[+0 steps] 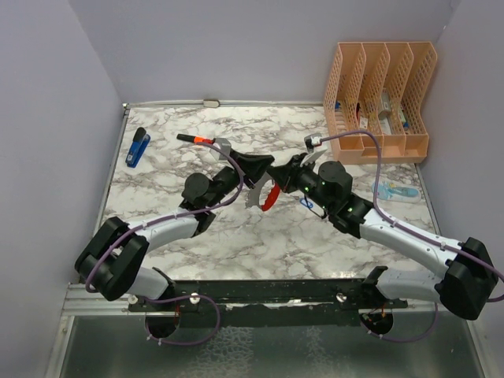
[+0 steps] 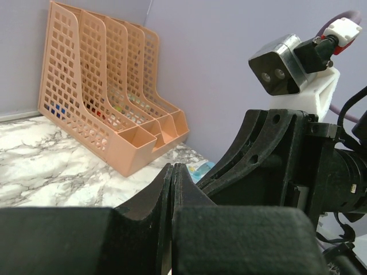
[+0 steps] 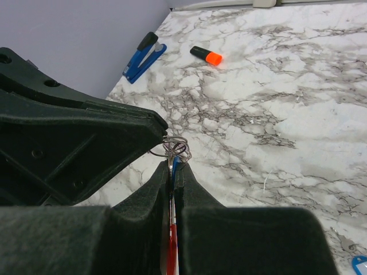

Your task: Put the keys on the keyring

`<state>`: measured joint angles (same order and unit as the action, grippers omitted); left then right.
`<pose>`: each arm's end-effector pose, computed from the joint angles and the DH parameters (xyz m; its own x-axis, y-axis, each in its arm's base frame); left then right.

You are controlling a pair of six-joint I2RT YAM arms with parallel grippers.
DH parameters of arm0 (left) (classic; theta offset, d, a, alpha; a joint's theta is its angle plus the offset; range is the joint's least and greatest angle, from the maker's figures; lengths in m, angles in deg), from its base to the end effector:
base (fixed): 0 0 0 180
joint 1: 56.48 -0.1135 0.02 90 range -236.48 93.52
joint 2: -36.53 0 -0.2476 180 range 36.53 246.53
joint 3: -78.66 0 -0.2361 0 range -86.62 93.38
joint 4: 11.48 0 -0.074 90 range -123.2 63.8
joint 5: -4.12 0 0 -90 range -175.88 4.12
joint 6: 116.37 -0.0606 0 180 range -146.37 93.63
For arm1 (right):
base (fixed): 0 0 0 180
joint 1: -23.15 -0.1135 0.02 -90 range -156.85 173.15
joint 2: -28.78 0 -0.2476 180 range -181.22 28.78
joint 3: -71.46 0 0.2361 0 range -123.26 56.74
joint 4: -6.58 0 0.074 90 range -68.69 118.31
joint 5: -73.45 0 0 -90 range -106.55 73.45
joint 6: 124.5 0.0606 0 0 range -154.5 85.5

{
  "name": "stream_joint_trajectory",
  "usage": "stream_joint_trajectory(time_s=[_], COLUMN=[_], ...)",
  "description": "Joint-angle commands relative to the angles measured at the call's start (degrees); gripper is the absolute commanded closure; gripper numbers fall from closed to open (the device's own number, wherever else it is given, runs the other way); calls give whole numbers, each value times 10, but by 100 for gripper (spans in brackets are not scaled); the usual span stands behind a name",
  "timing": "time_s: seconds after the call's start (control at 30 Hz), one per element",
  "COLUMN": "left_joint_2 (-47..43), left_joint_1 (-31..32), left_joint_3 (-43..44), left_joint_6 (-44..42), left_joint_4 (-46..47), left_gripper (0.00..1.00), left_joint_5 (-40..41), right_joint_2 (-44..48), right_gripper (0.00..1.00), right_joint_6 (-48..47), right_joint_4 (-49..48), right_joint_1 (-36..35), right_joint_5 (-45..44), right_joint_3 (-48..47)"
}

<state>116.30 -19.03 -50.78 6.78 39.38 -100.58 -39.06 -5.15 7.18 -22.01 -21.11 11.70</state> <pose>0.2331 -0.1979 0.2909 -0.1788 -0.5293 -0.8294 0.8094 0.4002 -0.4299 0.2102 0.2045 0.2893 -0.4120 0.2786 -0.8675 -0.5156 0.7137 0.4741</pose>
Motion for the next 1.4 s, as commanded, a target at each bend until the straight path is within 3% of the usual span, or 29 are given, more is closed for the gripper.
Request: stream_joint_trajectory(time_s=[0.0,0.23,0.4,0.47,0.53,0.63,0.8,1.03,1.37], left_joint_2=[7,9,-11,-30,-50,-76,-94,-55,8], left_joint_1=[0,-1,-10,-18,-25,-38,-60,-96,-110], left_joint_3=[-25,-39,-24,-14,-5,19,71,189,337], left_joint_6=[11,-5,-7,-9,-20,-37,-65,-98,-179], left_joint_4=[78,110,63,9,-35,-117,-220,-417,-766], left_gripper=[100,100,100,99,86,76,66,65,62], left_joint_5=[24,16,-26,-42,-53,-71,-119,-213,-273], right_joint_2=[2,15,26,27,28,24,20,19,5], right_gripper=[99,99,99,99,99,99,99,99,99], right_joint_6=[11,18,0,-20,-42,-72,-103,-140,-166], right_joint_4=[-33,-25,-1,12,34,64,73,103,147], right_joint_1=[-5,-5,-5,-5,-5,-5,-5,-5,-6], right_joint_5=[27,23,8,9,5,-3,0,-2,-14], right_joint_3=[-11,-7,-5,-8,-14,-28,-33,-47,-74])
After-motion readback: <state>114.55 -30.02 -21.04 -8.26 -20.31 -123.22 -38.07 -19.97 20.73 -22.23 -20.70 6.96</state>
